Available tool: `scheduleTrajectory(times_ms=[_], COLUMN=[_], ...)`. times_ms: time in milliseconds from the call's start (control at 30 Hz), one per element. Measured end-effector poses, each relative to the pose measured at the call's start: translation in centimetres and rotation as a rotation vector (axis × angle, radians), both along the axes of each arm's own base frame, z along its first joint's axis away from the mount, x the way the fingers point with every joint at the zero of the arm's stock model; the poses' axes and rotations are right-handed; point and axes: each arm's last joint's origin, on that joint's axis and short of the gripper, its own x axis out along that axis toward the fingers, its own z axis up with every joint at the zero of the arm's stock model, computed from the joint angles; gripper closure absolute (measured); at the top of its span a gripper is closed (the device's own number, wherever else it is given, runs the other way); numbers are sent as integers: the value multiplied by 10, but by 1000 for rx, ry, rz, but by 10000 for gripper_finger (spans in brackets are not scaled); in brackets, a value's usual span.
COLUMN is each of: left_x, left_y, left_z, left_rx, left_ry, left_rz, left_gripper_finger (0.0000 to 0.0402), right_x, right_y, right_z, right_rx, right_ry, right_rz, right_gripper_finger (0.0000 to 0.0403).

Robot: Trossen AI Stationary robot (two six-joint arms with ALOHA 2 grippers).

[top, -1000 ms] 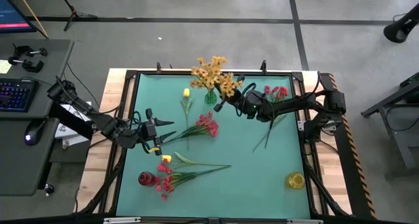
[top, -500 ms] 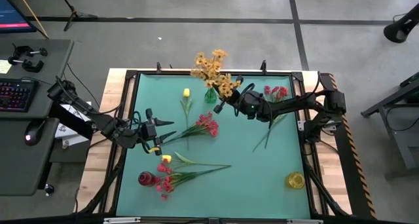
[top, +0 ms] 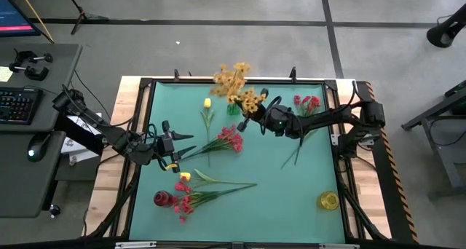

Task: Sort flowers into vase by color
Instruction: Put the yellow flower into the green vase

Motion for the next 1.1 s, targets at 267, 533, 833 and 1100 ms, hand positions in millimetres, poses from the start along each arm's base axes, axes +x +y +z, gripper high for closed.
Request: scheduleTrajectory(times_ms=[267, 533, 833, 1100], left_x=[0, 0, 0, 0], left_y=[0, 0, 0, 0], left_z=[0, 0, 0, 0], left_rx=[0, -1, -1, 0], left_ry=[0, 0, 0, 0], left_rz=[0, 0, 0, 0], left_gripper_finger=[245, 245, 245, 245], right_x=[1, 1, 0, 0], right_y=[12, 15, 16, 16], right_z=[0, 0, 4, 7], right_rx=[-37, -47, -57, -64], right_ry=[29, 26, -14, -41], right_rz=[-4, -10, -19, -23], right_gripper_finger=[403, 403, 403, 403])
